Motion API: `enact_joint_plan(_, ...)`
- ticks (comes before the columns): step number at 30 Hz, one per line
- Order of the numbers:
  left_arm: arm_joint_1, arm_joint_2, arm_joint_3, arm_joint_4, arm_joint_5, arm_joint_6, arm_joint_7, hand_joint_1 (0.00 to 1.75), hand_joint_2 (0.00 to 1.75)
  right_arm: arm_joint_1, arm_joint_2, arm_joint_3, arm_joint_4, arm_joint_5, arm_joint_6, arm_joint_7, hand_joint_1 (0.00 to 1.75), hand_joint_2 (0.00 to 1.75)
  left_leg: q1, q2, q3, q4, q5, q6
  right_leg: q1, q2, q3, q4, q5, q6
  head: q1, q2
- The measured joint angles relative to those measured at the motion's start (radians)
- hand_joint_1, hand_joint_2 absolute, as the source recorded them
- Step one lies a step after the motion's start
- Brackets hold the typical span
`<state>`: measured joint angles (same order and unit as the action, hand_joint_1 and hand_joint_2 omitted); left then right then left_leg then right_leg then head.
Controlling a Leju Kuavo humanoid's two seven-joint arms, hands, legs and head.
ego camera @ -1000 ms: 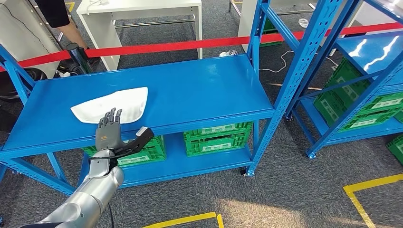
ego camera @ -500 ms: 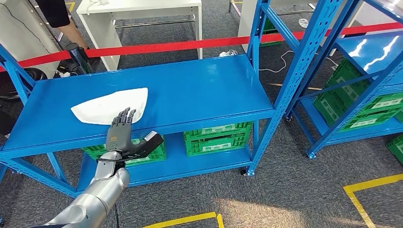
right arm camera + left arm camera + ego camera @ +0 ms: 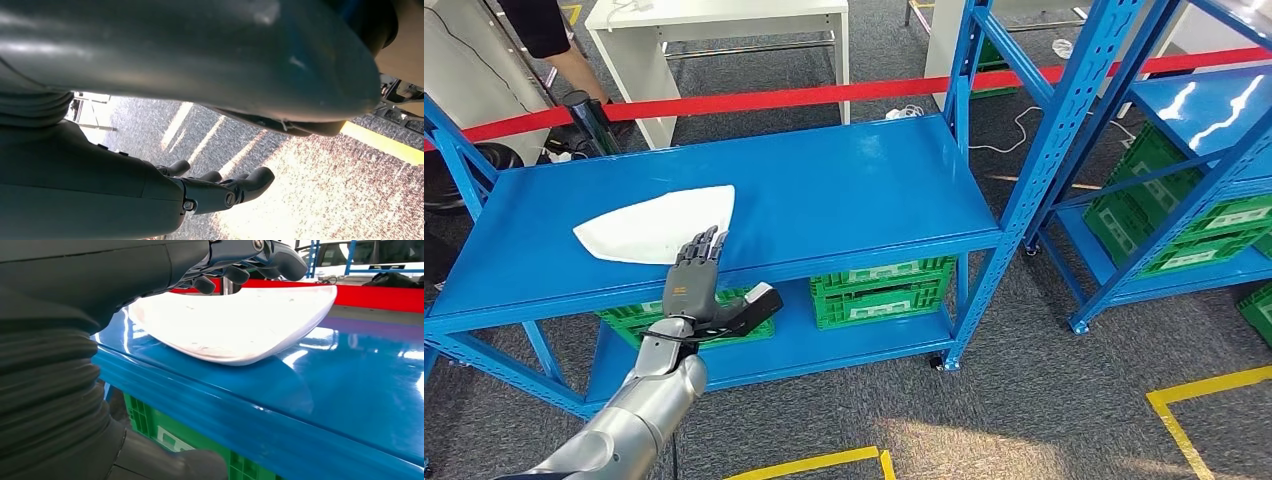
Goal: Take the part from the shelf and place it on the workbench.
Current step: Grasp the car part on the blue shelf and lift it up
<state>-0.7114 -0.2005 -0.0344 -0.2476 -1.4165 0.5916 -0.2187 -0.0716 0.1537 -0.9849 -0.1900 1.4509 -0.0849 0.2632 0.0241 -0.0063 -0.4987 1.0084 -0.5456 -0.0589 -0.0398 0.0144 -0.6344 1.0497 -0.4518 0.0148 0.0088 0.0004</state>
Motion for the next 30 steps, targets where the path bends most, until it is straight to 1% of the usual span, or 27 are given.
enact_joint_plan(2,0.0,-0.004,-0.006,0.0,-0.002,0.0,-0.001,0.0,1.75,0.0,0.0,0.002,0.0,0.0,0.0,0.0,0.0,0.0,0.0,0.0,0.0,0.0,0.0,0.0,0.0,0.0,0.0,0.0,0.0,0.0,0.0,0.0)
enact_joint_plan(4,0.0,-0.009,-0.011,0.0,-0.004,0.0,-0.001,0.69,1.75,0.0,0.0,0.004,0.0,0.0,0.0,0.0,0.0,0.0,0.0,0.0,0.0,0.0,0.0,0.0,0.0,0.0,0.0,0.0,0.0,0.0,0.0,0.0)
enact_joint_plan(6,0.0,-0.014,-0.013,0.0,-0.004,0.0,-0.001,1.56,1.75,0.0,0.0,0.006,0.0,-0.001,0.0,0.0,0.0,0.0,0.0,0.0,0.0,0.0,0.0,0.0,0.0,0.0,0.0,0.0,0.0,0.0,0.0,0.0)
enact_joint_plan(8,0.0,-0.019,-0.014,0.0,-0.004,0.0,0.001,1.75,1.75,0.0,0.0,0.007,0.0,-0.002,0.0,0.0,0.0,0.0,0.0,0.0,0.0,0.0,0.0,0.0,0.0,0.0,0.0,0.0,0.0,0.0,0.0,0.0)
enact_joint_plan(20,0.0,-0.033,-0.031,0.0,-0.019,-0.027,0.027,1.75,1.75,0.0,0.0,0.007,0.0,-0.007,0.0,0.0,0.0,0.0,0.0,0.0,0.0,0.0,0.0,0.0,0.0,0.0,0.0,0.0,0.0,0.0,0.0,0.0)
enact_joint_plan(22,0.0,-0.033,-0.035,0.0,-0.019,-0.03,0.028,1.34,1.75,0.0,0.0,0.007,0.0,-0.008,0.0,0.0,0.0,0.0,0.0,0.0,0.0,0.0,0.0,0.0,0.0,0.0,0.0,0.0,0.0,0.0,0.0,0.0)
enact_joint_plan(24,0.0,-0.033,-0.037,0.0,-0.018,-0.031,0.029,0.46,1.75,0.0,0.0,0.007,0.0,-0.009,0.0,0.0,0.0,0.0,0.0,0.0,0.0,0.0,0.0,0.0,0.0,0.0,0.0,0.0,0.0,0.0,0.0,0.0)
enact_joint_plan(25,0.0,-0.033,-0.038,0.0,-0.015,-0.034,0.029,0.23,1.75,0.0,0.0,0.007,0.0,-0.009,0.0,0.0,0.0,0.0,0.0,0.0,0.0,0.0,0.0,0.0,0.0,0.0,0.0,0.0,0.0,0.0,0.0,0.0)
enact_joint_plan(26,0.0,-0.033,-0.038,0.0,-0.009,-0.039,0.029,0.0,1.31,0.0,0.0,0.007,0.0,-0.01,0.0,0.0,0.0,0.0,0.0,0.0,0.0,0.0,0.0,0.0,0.0,0.0,0.0,0.0,0.0,0.0,0.0,0.0)
enact_joint_plan(29,0.001,-0.032,-0.032,0.0,0.054,-0.064,-0.004,0.0,0.0,0.0,0.0,0.007,0.0,-0.016,-0.001,0.0,0.0,0.0,0.0,0.0,0.0,0.0,0.0,0.0,0.0,0.0,0.0,0.0,0.0,0.0,0.0,0.0)
enact_joint_plan(30,0.001,-0.033,-0.023,0.0,0.087,-0.072,-0.023,0.0,0.0,0.0,0.0,0.007,0.0,-0.018,-0.001,0.0,0.0,0.0,0.0,0.0,0.0,0.0,0.0,0.0,0.0,0.0,0.0,0.0,0.0,0.0,0.0,0.0)
